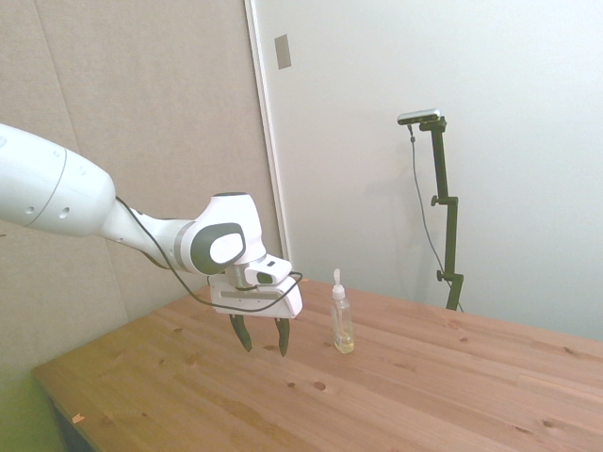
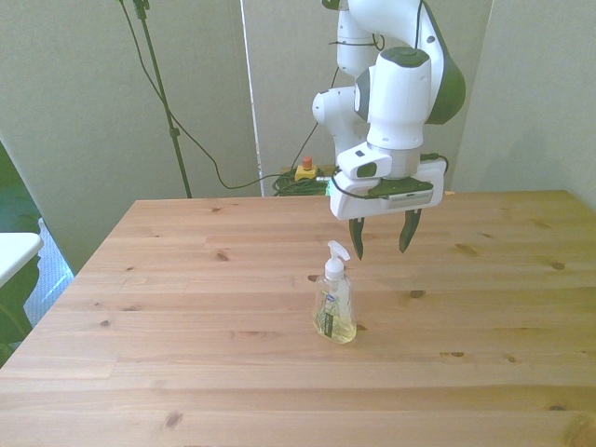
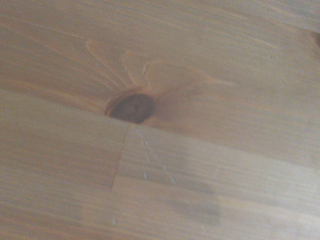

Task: Stand the sanitizer

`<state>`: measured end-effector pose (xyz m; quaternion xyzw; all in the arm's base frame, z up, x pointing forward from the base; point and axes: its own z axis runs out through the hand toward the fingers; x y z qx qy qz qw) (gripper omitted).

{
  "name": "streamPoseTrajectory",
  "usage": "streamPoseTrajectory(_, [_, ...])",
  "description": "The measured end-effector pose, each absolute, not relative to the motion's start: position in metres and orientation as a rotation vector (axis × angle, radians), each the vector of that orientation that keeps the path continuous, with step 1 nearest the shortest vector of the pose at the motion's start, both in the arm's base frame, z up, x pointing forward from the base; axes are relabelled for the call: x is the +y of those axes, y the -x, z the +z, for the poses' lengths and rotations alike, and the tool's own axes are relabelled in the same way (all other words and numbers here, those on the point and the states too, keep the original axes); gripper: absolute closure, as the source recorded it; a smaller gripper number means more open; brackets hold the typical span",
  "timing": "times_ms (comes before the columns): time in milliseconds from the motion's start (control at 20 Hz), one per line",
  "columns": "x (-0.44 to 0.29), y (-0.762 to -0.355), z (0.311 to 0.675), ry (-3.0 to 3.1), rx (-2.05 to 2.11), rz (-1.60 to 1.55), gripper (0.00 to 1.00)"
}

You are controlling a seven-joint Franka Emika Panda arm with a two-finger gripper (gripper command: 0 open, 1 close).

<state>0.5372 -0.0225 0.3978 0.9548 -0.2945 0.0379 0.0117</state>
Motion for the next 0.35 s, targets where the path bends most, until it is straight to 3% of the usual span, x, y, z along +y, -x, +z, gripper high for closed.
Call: streamPoseTrajectory(350, [-0.016, -0.476, 0.408, -2.966, -0.972, 0.131, 0.0])
